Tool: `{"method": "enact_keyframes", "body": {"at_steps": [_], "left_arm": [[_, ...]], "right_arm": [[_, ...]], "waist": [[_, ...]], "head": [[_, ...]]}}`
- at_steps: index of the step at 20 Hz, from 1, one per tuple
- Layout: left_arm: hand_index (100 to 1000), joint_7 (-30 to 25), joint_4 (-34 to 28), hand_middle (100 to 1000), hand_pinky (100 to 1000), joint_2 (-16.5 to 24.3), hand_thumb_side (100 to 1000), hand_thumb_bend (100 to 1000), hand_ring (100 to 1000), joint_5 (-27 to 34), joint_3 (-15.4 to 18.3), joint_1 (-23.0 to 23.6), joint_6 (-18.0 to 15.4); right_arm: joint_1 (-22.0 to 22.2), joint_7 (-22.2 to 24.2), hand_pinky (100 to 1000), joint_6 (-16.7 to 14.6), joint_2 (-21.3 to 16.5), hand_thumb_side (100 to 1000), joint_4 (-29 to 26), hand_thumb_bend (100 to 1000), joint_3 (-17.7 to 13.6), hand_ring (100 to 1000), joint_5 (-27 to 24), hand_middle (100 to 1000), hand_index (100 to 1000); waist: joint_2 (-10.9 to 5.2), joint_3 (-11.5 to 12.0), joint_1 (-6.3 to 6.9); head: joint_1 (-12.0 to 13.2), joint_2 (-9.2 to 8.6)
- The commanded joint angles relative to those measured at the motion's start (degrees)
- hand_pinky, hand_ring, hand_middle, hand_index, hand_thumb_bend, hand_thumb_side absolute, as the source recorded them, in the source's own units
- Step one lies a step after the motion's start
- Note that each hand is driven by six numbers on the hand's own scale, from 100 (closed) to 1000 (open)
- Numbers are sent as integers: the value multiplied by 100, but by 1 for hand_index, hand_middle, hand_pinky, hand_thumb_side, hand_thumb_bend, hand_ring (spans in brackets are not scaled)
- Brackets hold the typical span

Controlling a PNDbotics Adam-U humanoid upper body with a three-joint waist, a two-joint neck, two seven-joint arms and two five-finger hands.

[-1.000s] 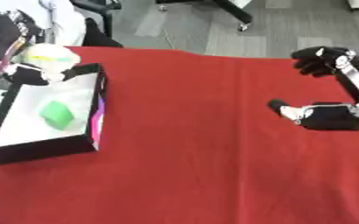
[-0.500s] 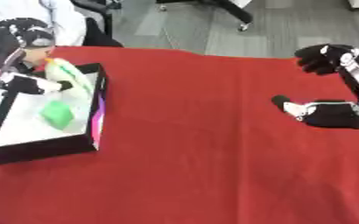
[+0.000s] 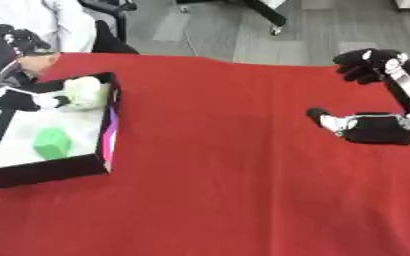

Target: Pick up the objects with one hand, pass them to the other hand, and then place them into the box on the other side of the table.

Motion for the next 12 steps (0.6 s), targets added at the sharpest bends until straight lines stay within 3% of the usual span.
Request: {"method": "enact_keyframes", "body": {"at_steps": [1, 2, 3, 4, 6, 8, 12], "left_arm": [[757, 180, -267, 757, 793, 103, 279, 469, 689, 500, 171, -40, -54], [757, 165, -423, 756, 791, 110, 268, 462, 690, 736, 180, -9, -81], [757, 125, -618, 729, 774, 132, 154, 339, 689, 966, 185, 29, -100], [741, 108, -895, 682, 751, 155, 100, 275, 665, 1260, 203, 76, -148], [738, 187, -1511, 662, 747, 260, 100, 249, 665, 1944, 204, 193, -370], [741, 189, -2000, 696, 624, 405, 100, 203, 684, 2340, 193, 329, -531], [748, 15, -2631, 703, 582, 616, 100, 147, 677, 2833, 173, 586, -410]], "right_arm": [[-42, 2, 776, -41, -192, 227, -56, 510, -107, 730, 32, 659, 751], [-17, 35, 776, -80, -234, 228, -56, 511, -132, 730, 75, 660, 751], [10, 57, 779, -110, -267, 230, -56, 513, -163, 735, 111, 666, 755], [44, 65, 782, -126, -309, 220, -56, 495, -205, 739, 140, 670, 757], [99, 96, 790, -135, -409, 191, -56, 458, -291, 749, 186, 679, 763], [141, 157, 794, -158, -512, 211, -56, 472, -375, 753, 220, 690, 766], [263, 346, 797, -77, -733, 249, -56, 500, -533, 762, 232, 712, 780]], "waist": [[-83, 25, -33], [-77, 32, -30], [-71, 36, -31], [-66, 39, -36], [-62, 29, -42], [-70, -11, -57], [-127, -138, -103]], "head": [[-166, 44], [-296, 74], [-437, 105], [-643, 156], [-995, 249], [-1308, 345], [-1670, 504]]}}
